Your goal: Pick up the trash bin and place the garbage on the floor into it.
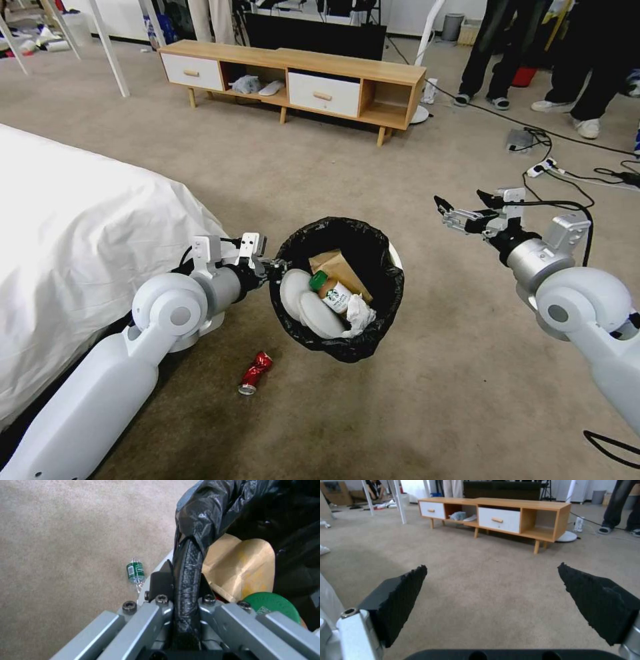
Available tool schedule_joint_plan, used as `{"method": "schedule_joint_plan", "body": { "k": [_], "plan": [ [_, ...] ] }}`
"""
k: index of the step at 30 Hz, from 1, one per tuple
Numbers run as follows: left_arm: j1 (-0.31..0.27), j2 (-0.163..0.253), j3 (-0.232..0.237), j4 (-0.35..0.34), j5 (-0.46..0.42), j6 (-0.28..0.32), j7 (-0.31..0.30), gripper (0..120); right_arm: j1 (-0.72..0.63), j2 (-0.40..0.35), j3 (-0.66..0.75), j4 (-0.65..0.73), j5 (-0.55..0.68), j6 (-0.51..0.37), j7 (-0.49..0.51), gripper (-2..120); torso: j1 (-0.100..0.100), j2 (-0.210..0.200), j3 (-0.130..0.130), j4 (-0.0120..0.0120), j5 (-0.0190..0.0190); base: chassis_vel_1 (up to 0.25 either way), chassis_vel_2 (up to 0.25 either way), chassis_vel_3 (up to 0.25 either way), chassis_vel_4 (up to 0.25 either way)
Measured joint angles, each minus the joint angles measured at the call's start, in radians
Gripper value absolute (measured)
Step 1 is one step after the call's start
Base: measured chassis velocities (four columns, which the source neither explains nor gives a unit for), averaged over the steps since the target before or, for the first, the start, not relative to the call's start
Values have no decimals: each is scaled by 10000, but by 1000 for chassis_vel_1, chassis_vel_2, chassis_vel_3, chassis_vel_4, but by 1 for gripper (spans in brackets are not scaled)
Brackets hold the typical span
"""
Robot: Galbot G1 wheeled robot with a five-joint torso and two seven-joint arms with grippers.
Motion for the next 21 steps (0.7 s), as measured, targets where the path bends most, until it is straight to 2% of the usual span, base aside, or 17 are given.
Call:
{"method": "schedule_joint_plan", "body": {
  "k": [21],
  "plan": [
    [-52,64,18,-43,-105,0,7,2,41,-41,-29,-125,-24,17,-66,100,0,0,0,-1,0,0,0,0,0]
  ]
}}
